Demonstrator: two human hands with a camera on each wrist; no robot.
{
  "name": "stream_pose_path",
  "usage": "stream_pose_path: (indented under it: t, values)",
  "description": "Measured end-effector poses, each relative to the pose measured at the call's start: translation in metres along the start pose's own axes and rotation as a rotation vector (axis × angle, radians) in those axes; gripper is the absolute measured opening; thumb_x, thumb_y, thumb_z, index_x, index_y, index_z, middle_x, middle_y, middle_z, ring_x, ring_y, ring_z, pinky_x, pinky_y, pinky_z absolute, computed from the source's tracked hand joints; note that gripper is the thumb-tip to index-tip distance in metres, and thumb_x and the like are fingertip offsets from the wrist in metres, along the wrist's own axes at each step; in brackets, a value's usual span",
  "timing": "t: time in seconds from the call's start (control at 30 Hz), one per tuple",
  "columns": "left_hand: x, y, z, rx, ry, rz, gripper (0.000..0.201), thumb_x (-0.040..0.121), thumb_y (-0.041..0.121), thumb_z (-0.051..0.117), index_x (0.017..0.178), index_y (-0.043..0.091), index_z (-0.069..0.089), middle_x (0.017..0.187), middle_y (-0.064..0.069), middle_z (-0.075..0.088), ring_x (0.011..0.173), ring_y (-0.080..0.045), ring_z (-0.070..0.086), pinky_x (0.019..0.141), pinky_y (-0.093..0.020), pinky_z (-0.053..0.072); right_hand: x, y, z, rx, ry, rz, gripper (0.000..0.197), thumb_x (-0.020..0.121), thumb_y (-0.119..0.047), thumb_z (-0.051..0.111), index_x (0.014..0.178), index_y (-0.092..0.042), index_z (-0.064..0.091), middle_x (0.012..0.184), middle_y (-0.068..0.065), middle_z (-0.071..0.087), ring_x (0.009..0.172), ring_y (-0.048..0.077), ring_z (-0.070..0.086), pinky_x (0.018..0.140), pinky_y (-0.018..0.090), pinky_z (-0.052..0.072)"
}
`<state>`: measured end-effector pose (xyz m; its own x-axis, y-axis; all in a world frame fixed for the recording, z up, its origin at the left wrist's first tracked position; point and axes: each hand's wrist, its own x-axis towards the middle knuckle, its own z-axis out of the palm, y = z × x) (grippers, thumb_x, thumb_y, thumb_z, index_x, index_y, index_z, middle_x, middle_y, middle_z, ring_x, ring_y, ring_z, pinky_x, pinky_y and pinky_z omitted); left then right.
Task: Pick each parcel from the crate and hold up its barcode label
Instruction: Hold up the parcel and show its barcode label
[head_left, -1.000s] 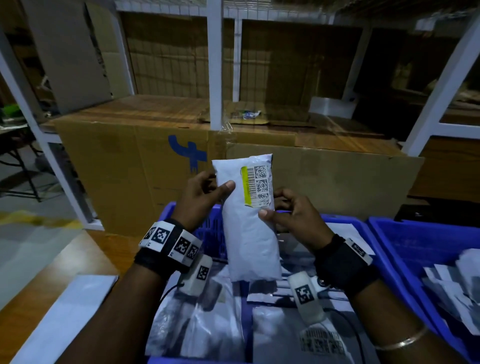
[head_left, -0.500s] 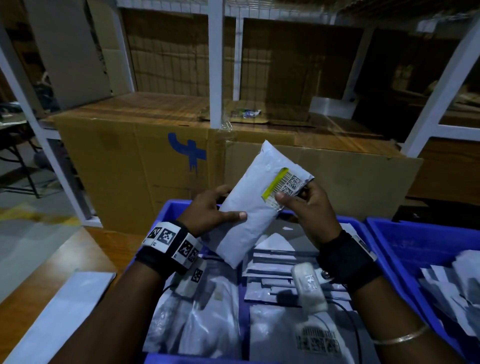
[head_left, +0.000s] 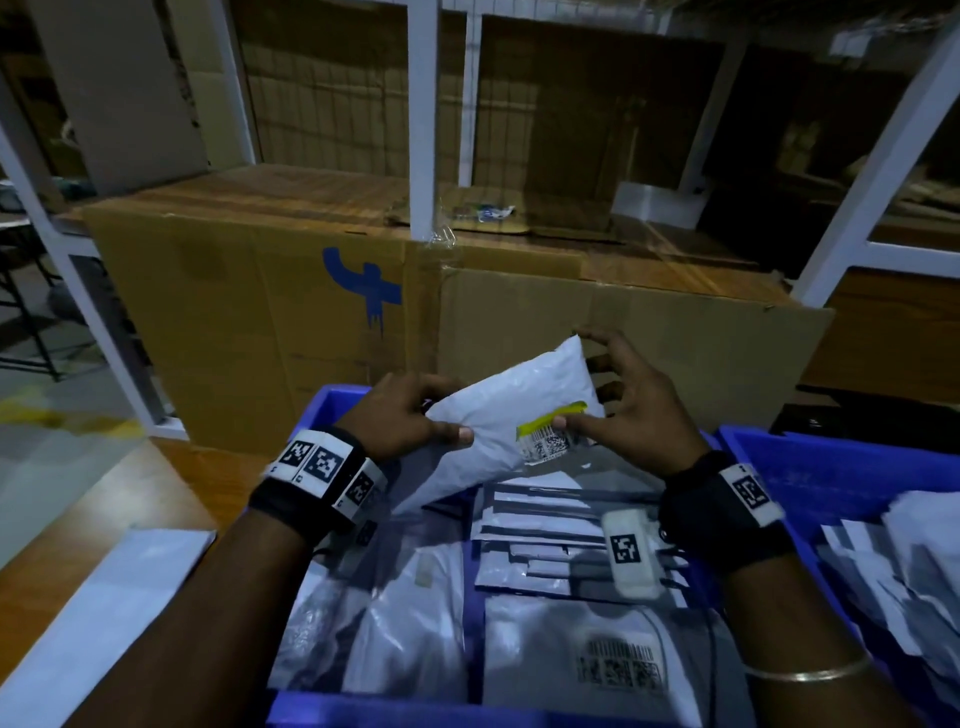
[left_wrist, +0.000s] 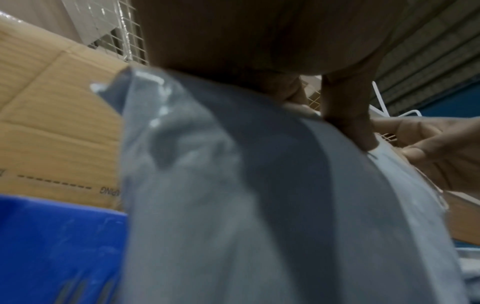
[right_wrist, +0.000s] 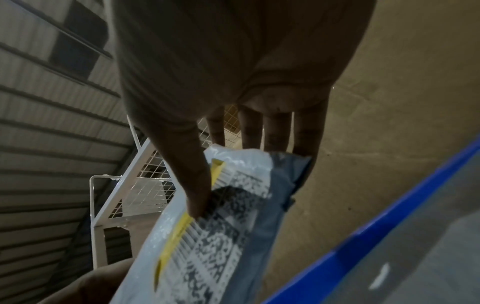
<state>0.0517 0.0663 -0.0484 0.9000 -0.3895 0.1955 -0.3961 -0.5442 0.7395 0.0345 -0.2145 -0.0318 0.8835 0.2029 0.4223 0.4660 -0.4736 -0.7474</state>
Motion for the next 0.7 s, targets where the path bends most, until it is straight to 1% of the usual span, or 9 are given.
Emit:
stream_pose_path:
  t: [0.1, 0.17, 0.27, 0.4, 0.47, 0.53, 0.6, 0.63, 0.7]
  values:
    - [0.000, 0.001, 0.000, 0.036, -0.011, 0.008, 0.031, 0.067, 0.043, 0.078, 0.098, 0.039, 0.073, 0.093, 0.019, 0.073, 0.092, 0.003, 0.065, 0.083, -0.035, 0.053, -0.001, 0.002, 0.002, -0.004, -0.063, -0.003, 0.093, 0.062, -0.018, 0.092, 0.137, -0.040, 0.042, 0.110, -0.009, 0.066, 0.093, 0.012, 0.066, 0.077, 0.037, 0.058]
    - [-0.001, 0.002, 0.000, 0.052, -0.014, 0.016, 0.031, 0.064, 0.048, 0.077, 0.094, 0.040, 0.072, 0.091, 0.019, 0.072, 0.089, 0.003, 0.065, 0.081, -0.034, 0.053, -0.001, 0.003, 0.003, 0.036, -0.108, 0.010, 0.093, 0.062, -0.016, 0.092, 0.138, -0.038, 0.042, 0.115, -0.010, 0.065, 0.102, 0.011, 0.064, 0.083, 0.038, 0.058]
    - [-0.001, 0.001, -0.001, 0.058, 0.000, 0.041, 0.045, 0.059, 0.060, 0.074, 0.100, 0.040, 0.071, 0.094, 0.017, 0.073, 0.092, 0.000, 0.065, 0.081, -0.035, 0.053, -0.001, 0.008, 0.004, 0.055, -0.128, 0.021, 0.083, 0.061, -0.013, 0.092, 0.128, -0.032, 0.047, 0.114, -0.011, 0.064, 0.104, 0.012, 0.063, 0.083, 0.043, 0.057]
    - [0.001, -0.003, -0.006, 0.077, 0.076, 0.020, 0.065, 0.054, 0.072, 0.071, 0.110, 0.041, 0.068, 0.098, 0.014, 0.072, 0.093, -0.001, 0.065, 0.083, -0.033, 0.054, -0.002, 0.012, -0.001, 0.105, -0.111, 0.037, 0.073, 0.061, -0.008, 0.092, 0.116, -0.025, 0.048, 0.102, -0.009, 0.066, 0.091, 0.009, 0.064, 0.073, 0.032, 0.056]
    - [0.001, -0.006, -0.013, 0.128, 0.074, -0.009, 0.069, 0.049, 0.074, 0.072, 0.111, 0.044, 0.066, 0.098, 0.016, 0.071, 0.090, 0.000, 0.064, 0.080, -0.032, 0.055, -0.002, 0.012, -0.004, 0.124, -0.099, 0.036, 0.072, 0.060, -0.009, 0.092, 0.115, -0.023, 0.048, 0.102, -0.006, 0.066, 0.092, 0.010, 0.064, 0.074, 0.029, 0.053]
    - [0.000, -0.011, -0.019, 0.176, 0.078, -0.028, 0.064, 0.046, 0.075, 0.075, 0.104, 0.048, 0.067, 0.095, 0.020, 0.070, 0.088, -0.001, 0.065, 0.076, -0.034, 0.055, -0.002, 0.014, -0.008, 0.138, -0.084, 0.032, 0.071, 0.060, -0.013, 0.092, 0.115, -0.025, 0.047, 0.106, -0.001, 0.066, 0.097, 0.015, 0.065, 0.078, 0.034, 0.054]
    - [-0.001, -0.016, -0.024, 0.189, 0.090, -0.065, 0.057, 0.044, 0.074, 0.077, 0.094, 0.047, 0.068, 0.092, 0.022, 0.070, 0.087, -0.001, 0.065, 0.074, -0.033, 0.054, -0.002, 0.016, -0.011, 0.153, -0.065, 0.037, 0.072, 0.061, -0.014, 0.091, 0.116, -0.027, 0.047, 0.111, 0.002, 0.065, 0.103, 0.023, 0.064, 0.082, 0.045, 0.055]
    - [0.000, -0.017, -0.025, 0.152, 0.101, -0.091, 0.052, 0.045, 0.070, 0.080, 0.089, 0.043, 0.070, 0.091, 0.020, 0.070, 0.086, -0.002, 0.065, 0.073, -0.032, 0.053, -0.002, 0.017, -0.012, 0.158, -0.058, 0.041, 0.072, 0.062, -0.012, 0.091, 0.117, -0.027, 0.047, 0.112, 0.003, 0.065, 0.105, 0.026, 0.064, 0.084, 0.050, 0.055]
    - [-0.001, -0.015, -0.026, 0.049, 0.139, -0.096, 0.035, 0.053, 0.049, 0.090, 0.079, 0.038, 0.070, 0.084, 0.016, 0.070, 0.079, 0.001, 0.065, 0.066, -0.026, 0.048, -0.002, 0.018, -0.012, 0.173, -0.054, 0.056, 0.072, 0.064, -0.006, 0.089, 0.119, -0.026, 0.047, 0.113, 0.004, 0.065, 0.106, 0.028, 0.064, 0.084, 0.055, 0.055]
